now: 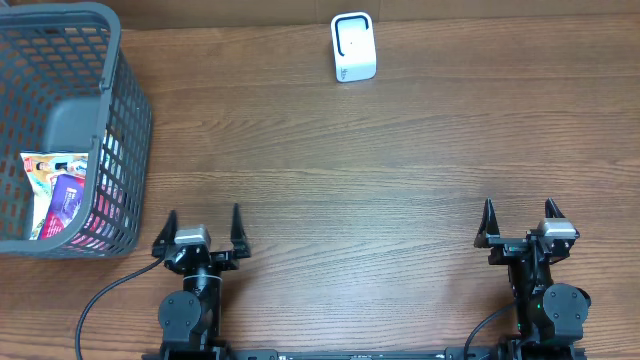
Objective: Scan the item barcode
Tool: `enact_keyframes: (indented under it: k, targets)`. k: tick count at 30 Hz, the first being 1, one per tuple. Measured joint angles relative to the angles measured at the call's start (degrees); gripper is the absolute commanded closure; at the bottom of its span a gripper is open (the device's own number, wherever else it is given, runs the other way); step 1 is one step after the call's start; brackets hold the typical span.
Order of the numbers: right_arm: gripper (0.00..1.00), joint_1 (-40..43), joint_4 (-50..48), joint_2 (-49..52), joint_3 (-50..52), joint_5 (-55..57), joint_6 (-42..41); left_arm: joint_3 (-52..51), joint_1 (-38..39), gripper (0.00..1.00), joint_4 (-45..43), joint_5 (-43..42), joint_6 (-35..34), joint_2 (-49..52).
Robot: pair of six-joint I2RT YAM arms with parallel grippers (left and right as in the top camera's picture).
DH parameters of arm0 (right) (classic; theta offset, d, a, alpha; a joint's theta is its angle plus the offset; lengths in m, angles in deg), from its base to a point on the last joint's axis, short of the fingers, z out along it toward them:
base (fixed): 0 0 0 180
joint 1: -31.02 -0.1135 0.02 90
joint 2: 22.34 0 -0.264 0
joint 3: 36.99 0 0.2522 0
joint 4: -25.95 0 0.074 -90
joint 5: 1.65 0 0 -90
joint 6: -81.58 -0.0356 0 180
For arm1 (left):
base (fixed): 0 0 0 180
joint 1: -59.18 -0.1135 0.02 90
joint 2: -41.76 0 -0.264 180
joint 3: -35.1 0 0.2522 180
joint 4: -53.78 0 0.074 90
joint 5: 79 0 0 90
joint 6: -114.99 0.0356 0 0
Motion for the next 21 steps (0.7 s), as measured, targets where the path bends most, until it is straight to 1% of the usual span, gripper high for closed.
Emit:
enact_keyframes:
  k: [1, 2, 6, 8, 10, 13, 14, 16, 17, 19, 21]
  targets:
    - [0.0, 0.0, -0.04, 0.0, 0.0, 0.0, 0.02, 0.0, 0.0, 0.0, -0.33, -4.83, -3.52, 0.0]
    - [0.0, 0.0, -0.02, 0.0, 0.0, 0.0, 0.02, 0.0, 0.0, 0.01, -0.5, -5.46, -4.09, 0.0]
    - [0.0, 0.0, 0.0, 0.0, 0.0, 0.02, 0.0, -0.02, 0.02, 0.0, -8.66, -18.32, -16.15, 0.0]
    - [0.0, 0.0, 0.0, 0.0, 0.0, 0.02, 0.0, -0.04, 0.02, 0.0, -10.88, -22.18, -20.98, 0.0]
    - [0.0, 0.0, -0.02, 0.0, 0.0, 0.0, -0.02, -0.04, 0.02, 0.0, -14.58, -25.83, -24.74, 0.0]
    - [0.0, 0.0, -0.07, 0.0, 0.0, 0.02, 0.0, 0.11, 0.02, 0.0, -23.91, -32.52, -29.0, -0.02]
    - [0.0, 0.0, -0.04, 0.0, 0.0, 0.02, 0.0, 0.33, 0.02, 0.0, -24.52, -33.4, -29.4, -0.04]
    - [0.0, 0.0, 0.02, 0.0, 0.0, 0.0, 0.0, 2.14, 0.02, 0.0, -23.56, -35.32, -29.83, -0.04]
    - [0.0, 0.0, -0.02, 0.0, 0.0, 0.0, 0.02, 4.28, 0.02, 0.0, -21.29, -35.93, -29.38, -0.02]
    - [0.0, 0.0, -0.04, 0.0, 0.0, 0.0, 0.02, 9.84, 0.02, 0.0, -15.41, -36.28, -27.28, 0.55]
    - [0.0, 0.0, -0.02, 0.0, 0.0, 0.0, 0.0, 18.32, 0.04, 0.0, -5.62, -35.63, -24.04, 2.45]
